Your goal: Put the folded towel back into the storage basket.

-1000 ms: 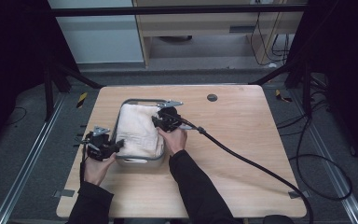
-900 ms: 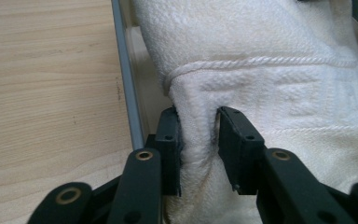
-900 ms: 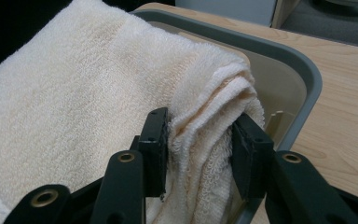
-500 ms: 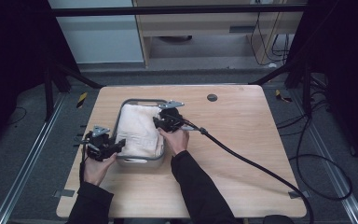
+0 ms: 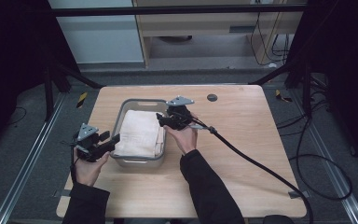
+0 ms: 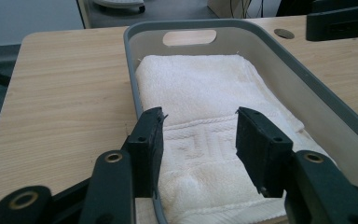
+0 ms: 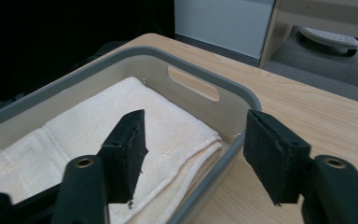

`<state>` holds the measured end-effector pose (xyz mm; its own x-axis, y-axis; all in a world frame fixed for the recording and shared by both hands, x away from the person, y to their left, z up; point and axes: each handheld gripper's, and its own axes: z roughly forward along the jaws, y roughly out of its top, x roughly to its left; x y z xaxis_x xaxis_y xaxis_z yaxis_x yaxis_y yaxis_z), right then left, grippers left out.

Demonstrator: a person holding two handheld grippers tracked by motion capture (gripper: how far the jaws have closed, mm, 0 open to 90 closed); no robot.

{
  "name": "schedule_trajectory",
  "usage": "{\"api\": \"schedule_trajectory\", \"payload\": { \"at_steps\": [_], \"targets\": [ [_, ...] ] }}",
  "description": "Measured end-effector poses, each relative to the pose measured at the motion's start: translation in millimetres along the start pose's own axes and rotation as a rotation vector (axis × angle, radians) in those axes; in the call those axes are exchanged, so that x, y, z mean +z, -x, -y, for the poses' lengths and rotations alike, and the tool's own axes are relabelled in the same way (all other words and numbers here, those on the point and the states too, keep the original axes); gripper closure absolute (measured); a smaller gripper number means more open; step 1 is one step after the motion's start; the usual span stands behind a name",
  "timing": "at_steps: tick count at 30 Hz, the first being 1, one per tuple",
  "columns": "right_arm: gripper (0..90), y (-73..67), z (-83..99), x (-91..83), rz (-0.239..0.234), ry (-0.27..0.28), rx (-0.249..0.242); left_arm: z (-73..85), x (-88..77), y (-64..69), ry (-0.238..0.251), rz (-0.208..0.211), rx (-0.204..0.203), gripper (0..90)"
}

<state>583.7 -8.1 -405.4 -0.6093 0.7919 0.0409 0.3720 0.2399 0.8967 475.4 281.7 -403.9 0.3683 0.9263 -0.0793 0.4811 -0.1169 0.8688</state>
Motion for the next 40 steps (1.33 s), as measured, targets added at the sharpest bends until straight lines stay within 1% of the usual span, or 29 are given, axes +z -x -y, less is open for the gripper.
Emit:
{"api": "schedule_trajectory", "payload": {
  "at_steps": [1,2,3,4,5,6,7,8,9,11,12,13,14,15,17,18,20,24,25,28,29,30,32,33,34,35,37,38,40],
  "targets": [
    [33.5,1.8,0.1,-4.1,-0.004,0.0,-0.009,0.4,-0.8,0.6,0.004,-0.001,0.002,49.8],
    [33.5,1.8,0.1,-4.1,-0.004,0.0,-0.009,0.4,-0.8,0.6,0.004,-0.001,0.002,49.3],
    [31.0,3.6,0.6,-8.5,-0.011,0.004,-0.007,0.8,-1.8,1.0,0.006,0.0,0.002,49.3],
    [27.9,8.3,2.3,-18.1,-0.031,0.004,0.006,1.7,-3.6,1.0,0.01,0.005,0.003,48.0],
    [27.0,10.9,3.6,-23.6,-0.032,0.008,0.004,2.1,-4.7,1.0,0.012,0.003,0.005,47.0],
    [27.0,10.9,3.6,-23.6,-0.032,0.008,0.004,2.1,-4.7,1.0,0.012,0.003,0.005,45.9],
    [24.6,16.3,7.0,-34.9,-0.038,0.011,0.01,4.4,-7.7,0.3,0.018,0.008,0.008,44.4],
    [23.5,19.3,8.9,-40.7,-0.044,0.009,0.011,5.9,-9.1,0.0,0.024,0.006,0.01,43.1],
    [23.5,19.3,8.9,-40.7,-0.044,0.009,0.011,5.9,-9.1,0.0,0.024,0.006,0.01,41.9],
    [22.1,25.3,13.5,-52.9,-0.045,0.01,0.008,8.7,-11.9,-1.3,0.033,0.009,0.01,40.4],
    [20.3,31.3,18.2,-65.4,-0.042,0.013,0.015,10.6,-14.1,-2.6,0.045,0.013,0.002,38.5],
    [19.9,34.4,20.7,-71.8,-0.043,0.02,0.017,11.2,-14.7,-2.9,0.05,0.015,-0.001,37.5],
    [19.3,36.6,22.6,-76.5,-0.042,0.026,0.02,11.2,-14.7,-2.9,0.05,0.015,-0.001,36.4],
    [19.3,36.6,22.6,-76.5,-0.042,0.026,0.02,12.1,-15.4,-3.3,0.053,0.025,-0.004,36.4],
    [18.1,43.4,28.9,-90.2,-0.036,0.036,0.027,14.2,-16.4,-2.7,0.053,0.029,0.002,33.1],
    [16.7,49.3,35.7,-101.7,-0.03,0.045,0.028,15.7,-16.9,-2.1,0.059,0.025,0.007,31.8],
    [15.3,55.2,43.6,-112.6,-0.023,0.047,0.04,21.3,-18.1,-1.3,0.083,0.021,0.03,28.8],
    [14.0,66.4,59.1,-131.5,-0.004,0.053,0.053,30.9,-21.2,-1.9,0.082,0.012,0.056,25.0],
    [14.0,66.4,59.1,-131.5,-0.004,0.053,0.053,30.9,-21.2,-1.9,0.082,0.012,0.056,24.2],
    [13.8,74.7,72.9,-146.9,0.014,0.052,0.061,38.6,-23.9,-5.2,0.083,0.004,0.049,22.8],
    [13.4,79.7,81.4,-155.0,0.023,0.047,0.064,41.9,-25.5,-7.6,0.088,0.003,0.044,22.1],
    [13.4,79.7,81.4,-155.0,0.023,0.047,0.064,41.9,-25.5,-7.6,0.088,0.003,0.044,21.7],
    [13.1,87.5,94.8,-166.0,0.036,0.04,0.071,45.0,-27.1,-9.4,0.089,-0.003,0.044,21.0],
    [13.1,87.5,94.8,-166.0,0.036,0.04,0.071,46.6,-28.4,-10.3,0.095,-0.012,0.05,21.0],
    [12.8,92.7,104.2,-172.2,0.051,0.034,0.081,49.8,-30.1,-11.8,0.1,-0.011,0.053,20.2],
    [12.8,92.7,104.2,-172.2,0.051,0.034,0.081,49.8,-30.1,-11.8,0.1,-0.011,0.053,19.8],
    [12.8,98.1,114.2,-177.7,0.058,0.028,0.094,54.3,-31.8,-13.5,0.107,-0.016,0.069,19.4],
    [12.6,103.3,123.8,-182.1,0.068,0.011,0.098,58.0,-32.3,-15.5,0.102,-0.021,0.072,19.0],
    [12.5,105.7,128.6,-184.4,0.077,0.004,0.096,60.4,-32.0,-17.0,0.098,-0.026,0.071,18.9]
  ]
}}
